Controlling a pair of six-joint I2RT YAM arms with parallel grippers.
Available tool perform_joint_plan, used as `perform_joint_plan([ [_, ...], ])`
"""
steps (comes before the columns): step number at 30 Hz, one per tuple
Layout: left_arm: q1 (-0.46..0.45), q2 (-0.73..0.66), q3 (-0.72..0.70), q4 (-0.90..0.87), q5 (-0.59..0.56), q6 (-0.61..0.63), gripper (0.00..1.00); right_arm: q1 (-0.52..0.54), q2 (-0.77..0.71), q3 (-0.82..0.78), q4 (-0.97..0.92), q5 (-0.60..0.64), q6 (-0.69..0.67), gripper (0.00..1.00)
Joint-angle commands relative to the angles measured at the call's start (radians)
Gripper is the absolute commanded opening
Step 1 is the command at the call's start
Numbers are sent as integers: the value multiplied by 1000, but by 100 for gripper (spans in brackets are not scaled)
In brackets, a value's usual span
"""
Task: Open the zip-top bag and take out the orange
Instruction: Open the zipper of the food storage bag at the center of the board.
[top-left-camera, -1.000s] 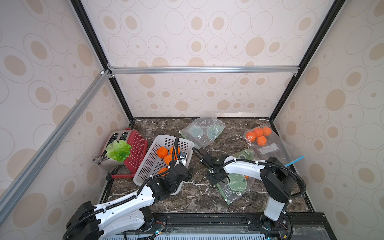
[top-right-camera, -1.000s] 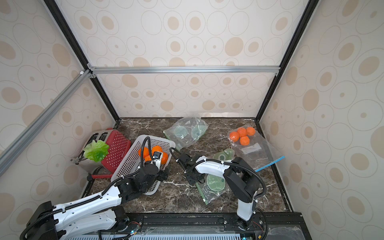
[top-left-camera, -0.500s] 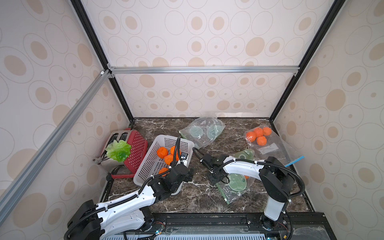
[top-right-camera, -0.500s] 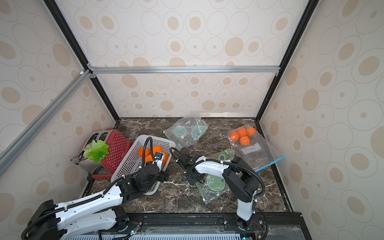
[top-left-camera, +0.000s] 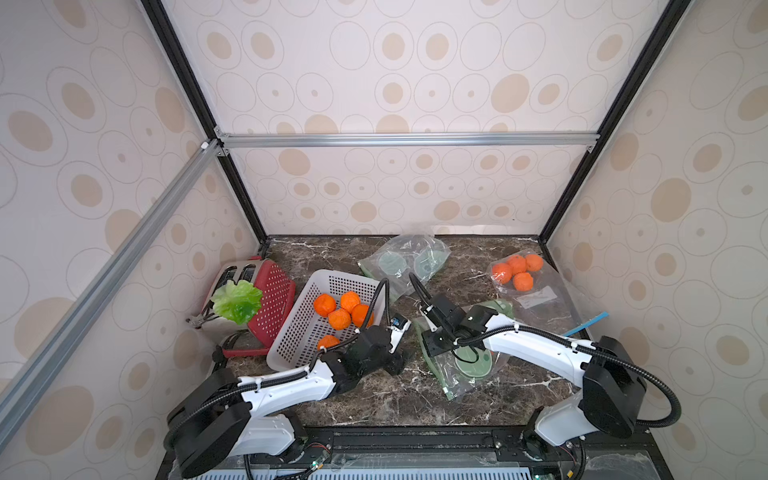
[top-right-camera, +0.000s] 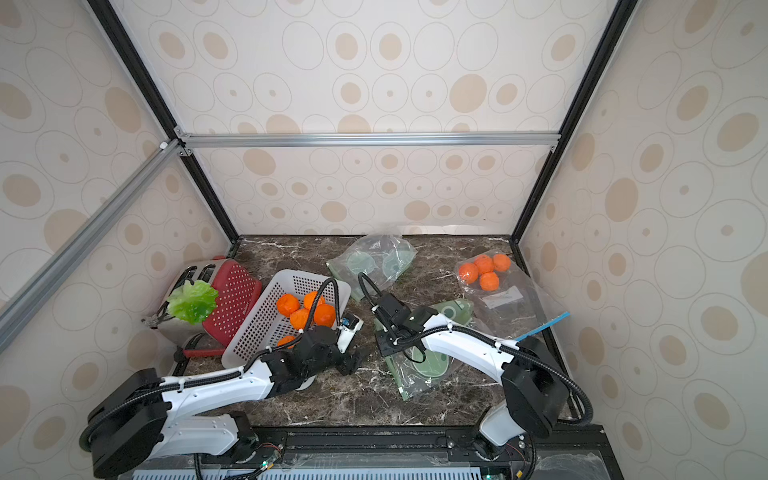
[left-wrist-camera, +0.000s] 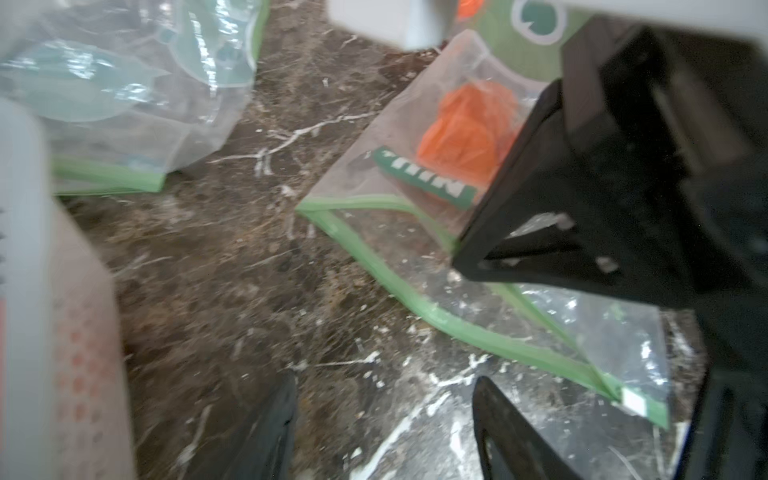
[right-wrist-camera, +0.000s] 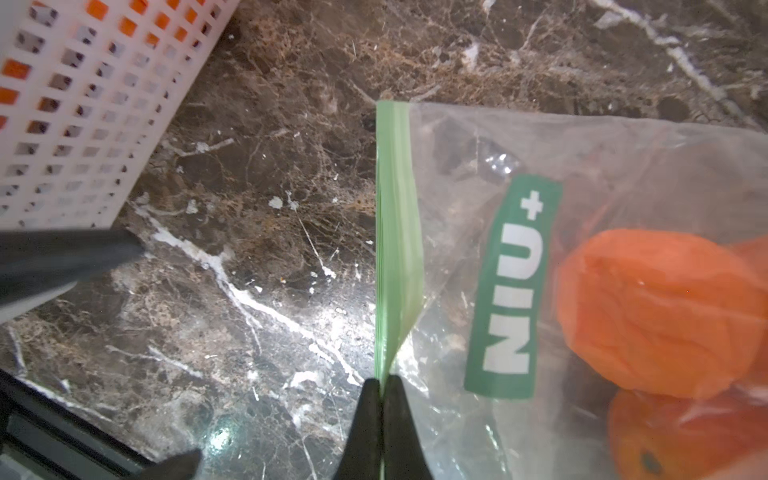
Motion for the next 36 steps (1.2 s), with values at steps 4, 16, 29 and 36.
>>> perform_joint_plan([
  [4,-32,153,72,218,140,31,60,-29,-48,-51,33,-89,42,0],
  [16,-35,293,69,391,161,15,56,-99,-158,-93,54,-211,86,0],
  [29,-51,437,142,537,142,32,54,-149,-186,-92,95,-393,145,0],
  [36,-53,488,158,580,169,19,62,-188,-224,-92,119,-481,177,0],
])
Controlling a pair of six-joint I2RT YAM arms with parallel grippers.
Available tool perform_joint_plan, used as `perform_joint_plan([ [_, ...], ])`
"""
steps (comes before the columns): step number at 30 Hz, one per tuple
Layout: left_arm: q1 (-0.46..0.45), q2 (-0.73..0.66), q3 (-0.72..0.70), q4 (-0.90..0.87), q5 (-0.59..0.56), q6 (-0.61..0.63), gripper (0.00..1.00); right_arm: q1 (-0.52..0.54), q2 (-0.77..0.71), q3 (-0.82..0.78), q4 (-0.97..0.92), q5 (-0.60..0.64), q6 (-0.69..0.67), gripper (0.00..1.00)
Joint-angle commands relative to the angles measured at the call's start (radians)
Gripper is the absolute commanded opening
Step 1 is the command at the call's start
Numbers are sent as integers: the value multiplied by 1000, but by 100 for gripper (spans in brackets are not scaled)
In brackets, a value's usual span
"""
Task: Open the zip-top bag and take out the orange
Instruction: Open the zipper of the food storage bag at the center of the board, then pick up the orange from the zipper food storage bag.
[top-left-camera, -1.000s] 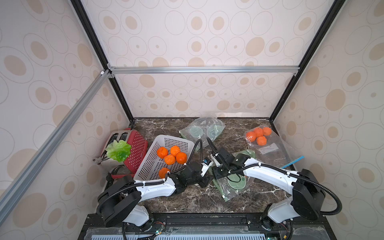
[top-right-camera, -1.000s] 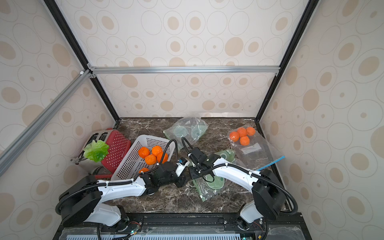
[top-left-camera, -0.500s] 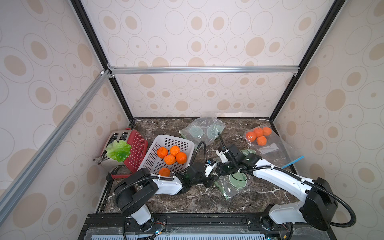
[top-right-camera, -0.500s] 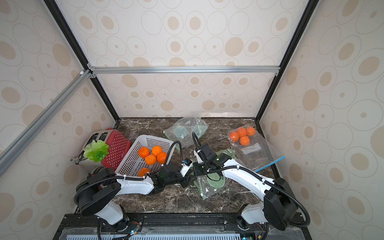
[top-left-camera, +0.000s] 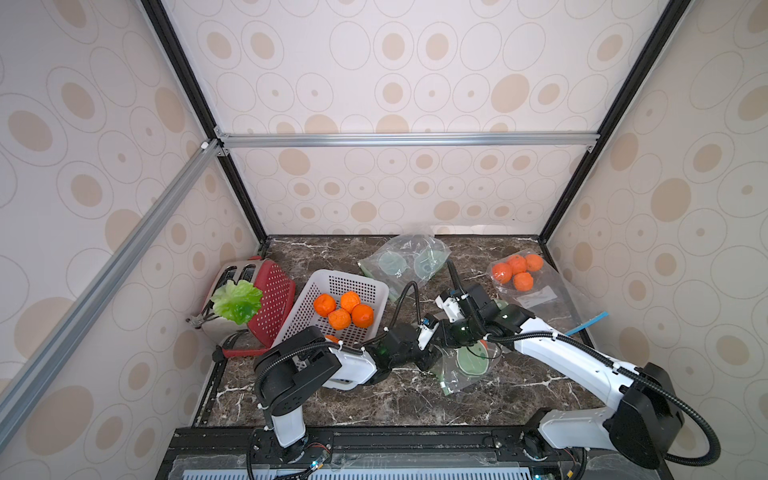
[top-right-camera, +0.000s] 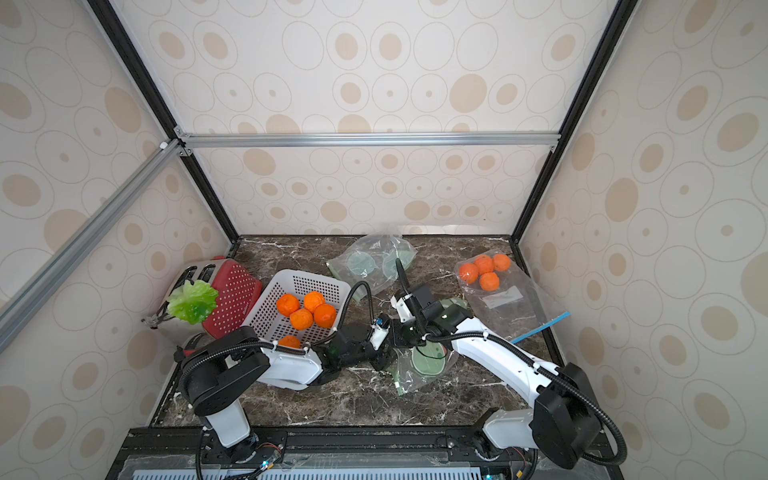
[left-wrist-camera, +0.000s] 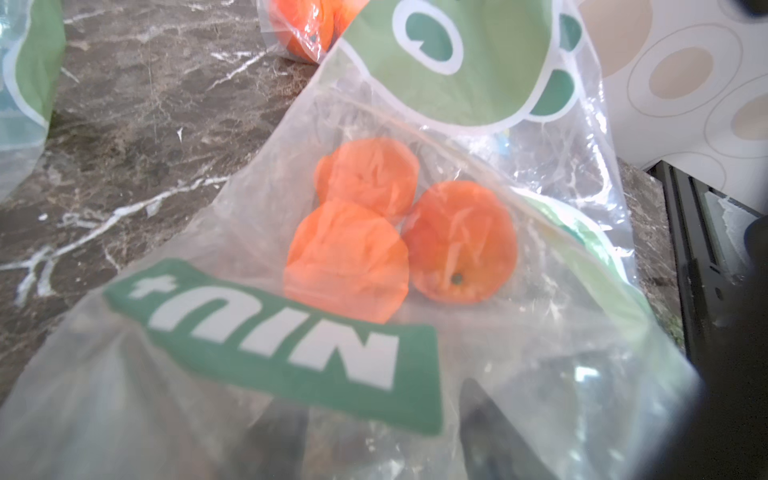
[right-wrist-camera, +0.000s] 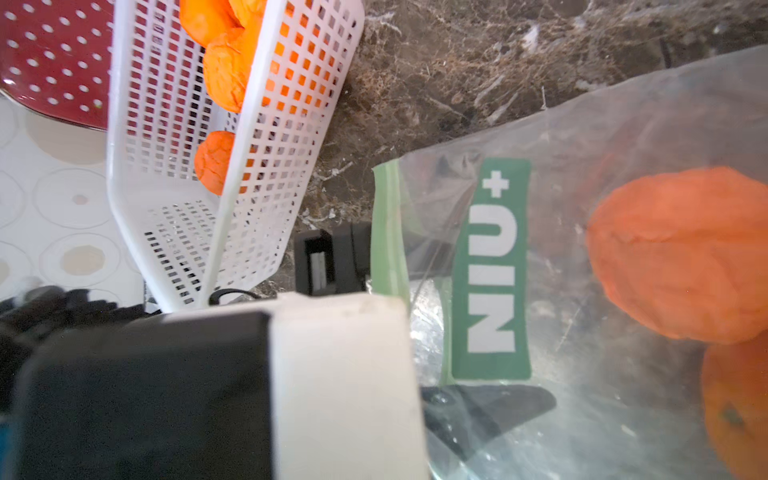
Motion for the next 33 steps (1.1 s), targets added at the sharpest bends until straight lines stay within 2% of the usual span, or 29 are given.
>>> perform_joint_plan([
  [1,-13,21,32,83,27,8,62,-11,-25,-4,46,-83,33,0],
  [5,-14,50,37,92,25,10,65,-22,-33,1,42,-101,33,0],
  [8,-14,64,26,118,5,1,80,-30,-48,-5,40,-99,31,0],
  [10,-14,71,34,114,-3,3,84,-33,-49,-3,26,-90,18,0],
  [11,-14,74,39,111,-11,2,84,-35,-48,1,14,-86,11,3],
  [13,-14,85,53,106,-22,3,84,-39,-48,15,-23,-61,-14,19],
  [16,-14,105,68,109,-29,7,84,-59,-60,37,-81,-12,-45,36],
  [20,-14,131,77,125,-18,2,85,-119,-87,80,-176,72,-108,48],
  [22,-14,137,79,128,-15,0,85,-170,-108,107,-220,125,-149,49],
  [27,-14,137,79,131,-12,1,85,-284,-76,161,-325,511,-245,47],
  [28,-14,138,79,131,-10,1,85,-317,-51,158,-322,539,-252,45],
  [31,-16,144,79,133,-9,2,86,-390,37,141,-284,499,-254,42],
  [33,-16,148,79,133,-11,3,87,-412,97,139,-263,518,-235,40],
])
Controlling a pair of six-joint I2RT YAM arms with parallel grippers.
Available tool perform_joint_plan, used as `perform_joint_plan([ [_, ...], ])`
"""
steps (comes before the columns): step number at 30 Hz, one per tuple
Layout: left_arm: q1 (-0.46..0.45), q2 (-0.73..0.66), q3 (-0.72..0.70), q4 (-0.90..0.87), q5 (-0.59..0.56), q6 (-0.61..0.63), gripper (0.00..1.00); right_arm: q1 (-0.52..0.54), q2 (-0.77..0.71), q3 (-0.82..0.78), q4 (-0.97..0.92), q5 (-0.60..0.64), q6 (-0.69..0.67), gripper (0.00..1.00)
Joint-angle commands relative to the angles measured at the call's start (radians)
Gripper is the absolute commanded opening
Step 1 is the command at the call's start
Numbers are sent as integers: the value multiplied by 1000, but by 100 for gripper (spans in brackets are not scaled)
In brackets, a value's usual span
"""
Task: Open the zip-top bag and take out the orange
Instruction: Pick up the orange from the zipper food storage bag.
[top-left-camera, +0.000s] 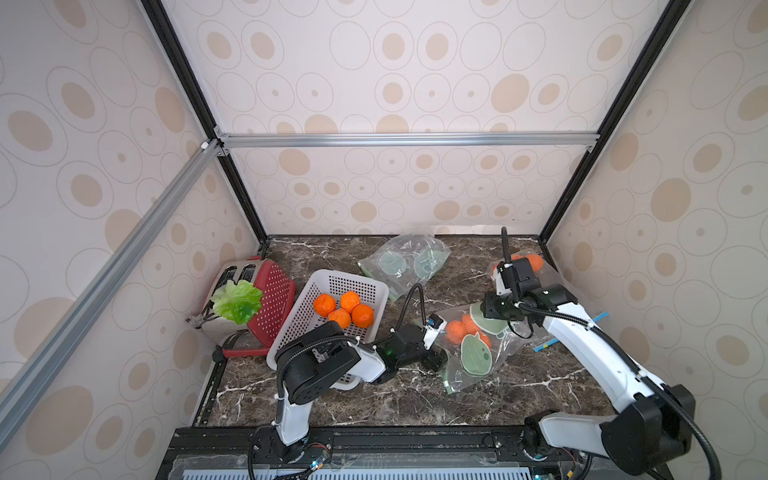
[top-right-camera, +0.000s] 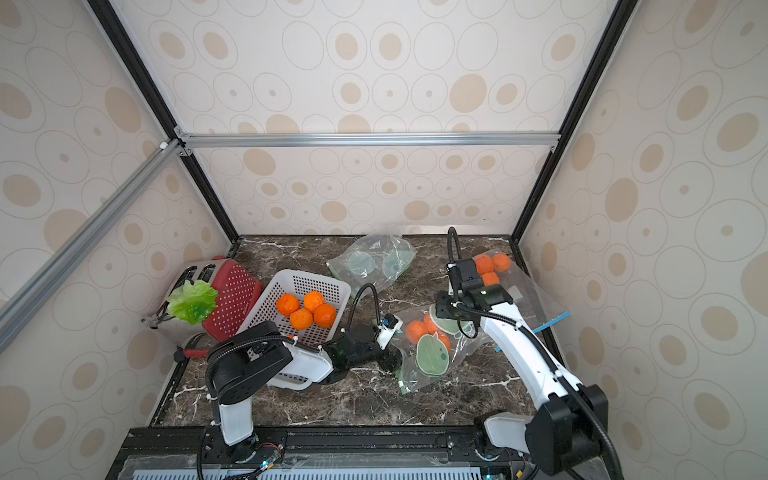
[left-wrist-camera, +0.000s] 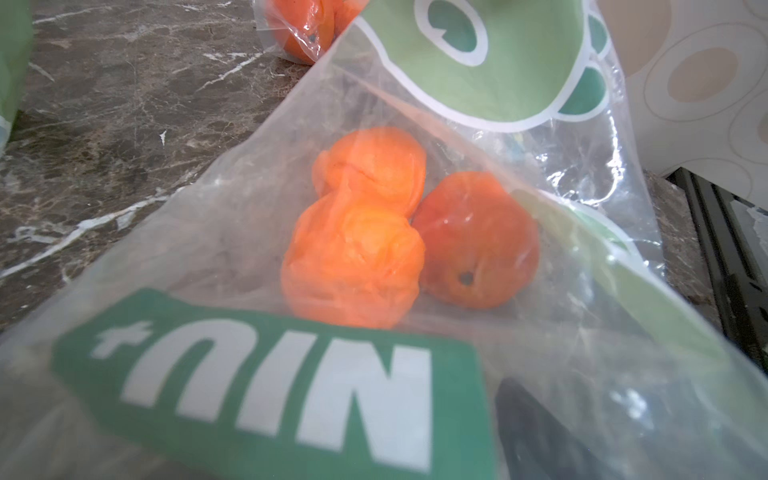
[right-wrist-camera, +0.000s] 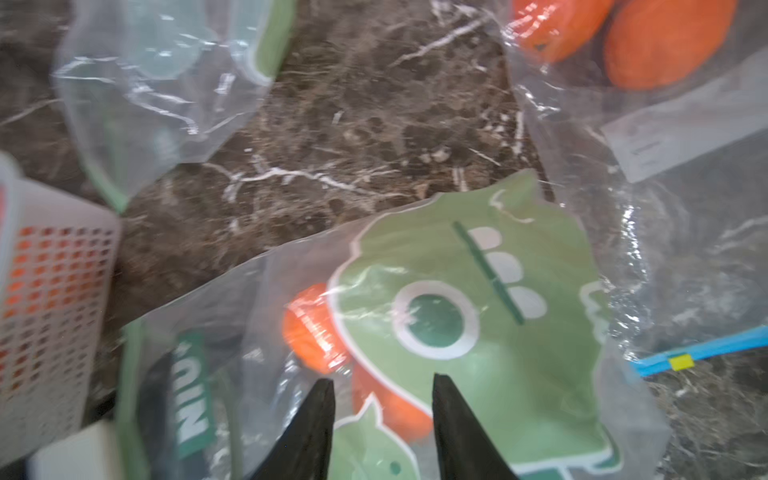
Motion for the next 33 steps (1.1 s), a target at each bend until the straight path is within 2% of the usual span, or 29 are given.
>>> perform_joint_plan([
  [1,-9,16,28,36,8,10,87,-38,89,-17,-10,92,-9,38],
  [4,-9,17,30,28,9,15,88,-50,150,-1,4,193,9,34],
  [7,-12,17,31,22,9,20,88,-56,205,1,31,202,5,37],
  [10,-11,21,37,16,9,23,89,-61,277,12,34,140,4,40],
  [17,-11,49,60,1,11,27,96,-61,377,-22,105,0,15,36],
  [19,-11,59,68,-4,4,30,99,-60,375,-34,121,-28,14,35],
  [26,-12,92,86,-29,-67,33,99,-54,350,-85,154,-173,5,31],
  [33,-31,113,90,-20,-81,60,99,-27,360,-110,163,-200,-7,30],
])
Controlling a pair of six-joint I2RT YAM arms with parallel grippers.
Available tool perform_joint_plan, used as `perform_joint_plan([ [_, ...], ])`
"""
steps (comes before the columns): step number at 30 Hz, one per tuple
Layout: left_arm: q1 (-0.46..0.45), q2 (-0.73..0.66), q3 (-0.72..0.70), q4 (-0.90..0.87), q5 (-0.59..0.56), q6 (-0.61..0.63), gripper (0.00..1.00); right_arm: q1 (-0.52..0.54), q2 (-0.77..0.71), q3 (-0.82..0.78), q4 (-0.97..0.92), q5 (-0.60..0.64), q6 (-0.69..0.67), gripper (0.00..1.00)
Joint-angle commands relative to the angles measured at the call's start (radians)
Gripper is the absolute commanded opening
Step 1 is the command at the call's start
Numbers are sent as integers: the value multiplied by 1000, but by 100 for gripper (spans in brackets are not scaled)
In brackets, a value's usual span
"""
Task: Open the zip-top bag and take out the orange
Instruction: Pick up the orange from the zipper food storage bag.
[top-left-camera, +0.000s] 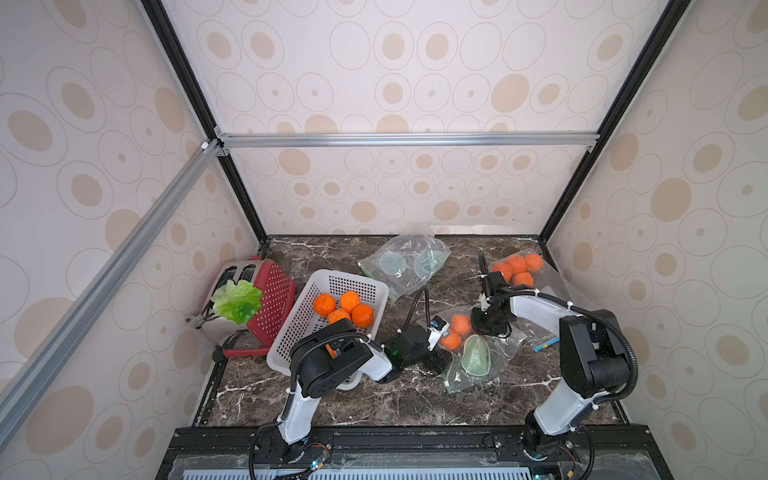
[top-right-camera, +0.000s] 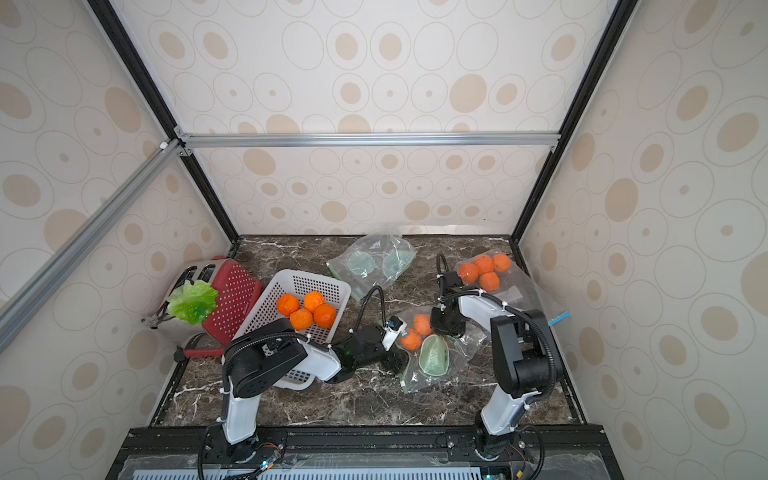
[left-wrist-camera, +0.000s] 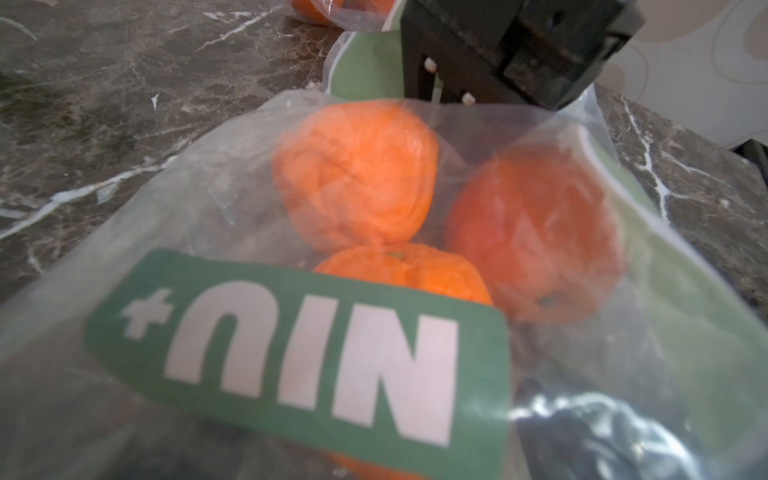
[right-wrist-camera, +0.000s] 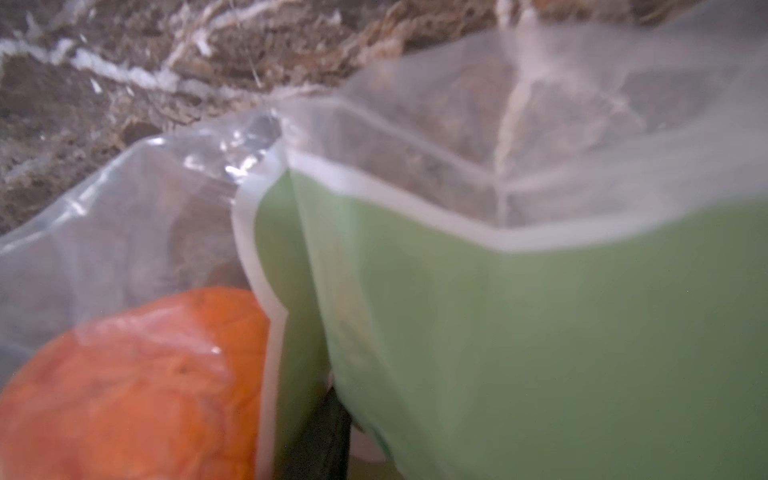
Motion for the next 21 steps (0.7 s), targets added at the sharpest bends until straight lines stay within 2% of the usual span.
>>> perform_joint_plan([
  [1,-21,11,35,-8,-26,37,99,15,-6,-15,-1,-43,-8,30],
  [10,-20,15,71,-29,-8,38,98,16,1,-25,4,-44,-12,29],
  [18,-24,-7,56,-31,-13,27,74,15,-3,-23,7,-25,-11,28],
  [21,-23,-37,43,-62,-10,27,60,14,0,-20,8,-21,-9,28],
])
